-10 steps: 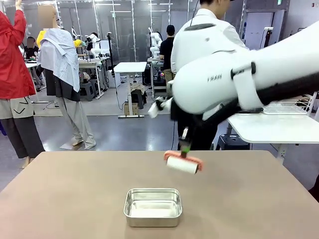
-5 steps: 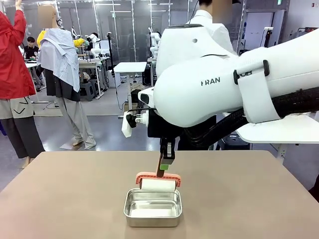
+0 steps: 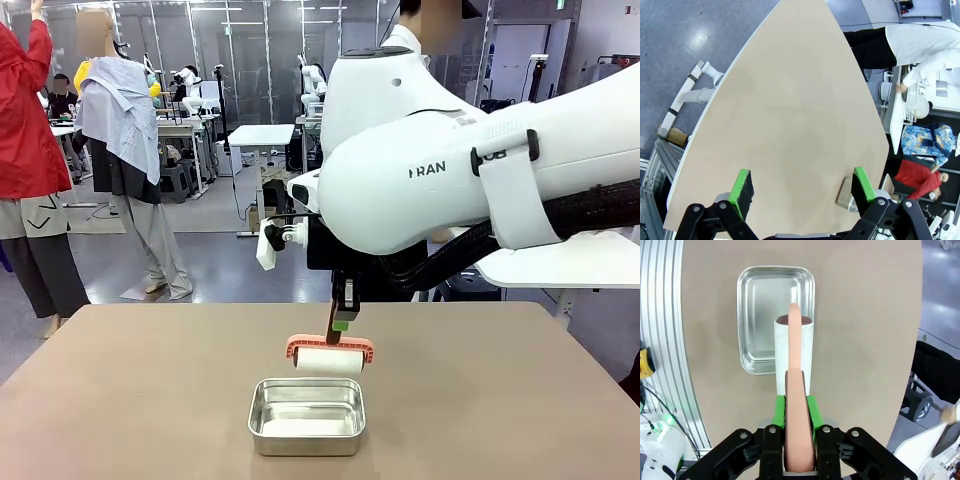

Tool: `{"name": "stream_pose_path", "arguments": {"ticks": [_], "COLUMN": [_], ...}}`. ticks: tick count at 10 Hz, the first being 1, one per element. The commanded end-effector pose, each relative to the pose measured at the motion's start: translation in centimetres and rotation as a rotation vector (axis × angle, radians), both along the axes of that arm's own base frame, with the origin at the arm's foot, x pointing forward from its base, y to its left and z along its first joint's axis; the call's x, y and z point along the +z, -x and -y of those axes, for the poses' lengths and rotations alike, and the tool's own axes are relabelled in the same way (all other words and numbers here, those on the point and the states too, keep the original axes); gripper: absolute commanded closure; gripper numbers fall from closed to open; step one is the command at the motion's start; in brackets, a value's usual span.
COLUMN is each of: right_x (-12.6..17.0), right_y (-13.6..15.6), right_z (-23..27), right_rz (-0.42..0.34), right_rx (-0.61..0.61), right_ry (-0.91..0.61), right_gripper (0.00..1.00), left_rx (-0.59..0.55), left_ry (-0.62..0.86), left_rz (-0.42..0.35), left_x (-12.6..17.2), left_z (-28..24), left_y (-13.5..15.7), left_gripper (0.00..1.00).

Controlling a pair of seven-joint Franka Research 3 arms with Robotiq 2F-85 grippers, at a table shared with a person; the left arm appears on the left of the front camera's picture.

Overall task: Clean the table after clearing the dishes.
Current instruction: Place the Lint Roller back on top of the Airtight Container.

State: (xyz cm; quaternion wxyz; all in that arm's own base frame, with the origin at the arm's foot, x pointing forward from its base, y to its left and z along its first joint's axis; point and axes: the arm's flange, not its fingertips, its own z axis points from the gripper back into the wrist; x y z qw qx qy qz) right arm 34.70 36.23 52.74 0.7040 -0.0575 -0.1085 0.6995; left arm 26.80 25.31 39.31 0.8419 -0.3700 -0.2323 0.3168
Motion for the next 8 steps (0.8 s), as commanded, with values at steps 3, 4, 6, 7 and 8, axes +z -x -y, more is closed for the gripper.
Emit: {"name": "stream_pose_path", "arguments": {"ticks": [3, 4, 6, 7, 8], "right_x": [-3.3, -4.0, -5.5, -6.6, -7.7], "right_y": [-2.9, -3.7, -5.2, -6.0, -6.6], "right_z": [-2.4, -3.2, -4.7, -5.5, -6.3], "right_rz": [-0.105, -0.135, -0.180, -0.195, -0.216], "right_rx": [0.075, 0.075, 0.094, 0.091, 0.088], "right_ry": [0.047, 0.050, 0.053, 0.080, 0.092], "right_gripper": [0.79, 0.79, 0.79, 0.79, 0.79], "left_rx": [0.001, 0.001, 0.001, 0.001, 0.001], "left_ry": [-0.006, -0.006, -0.006, -0.006, -0.006], "left_rz": [-0.002, -0.002, -0.002, -0.002, -0.002], "left_x": [0.2, 0.2, 0.2, 0.2, 0.2], "left_z": [-0.2, -0.2, -0.2, -0.2, -0.2], "left_y": [0.0, 0.0, 0.0, 0.0, 0.0], "left_gripper": [0.00, 0.00, 0.00, 0.00, 0.00]}}
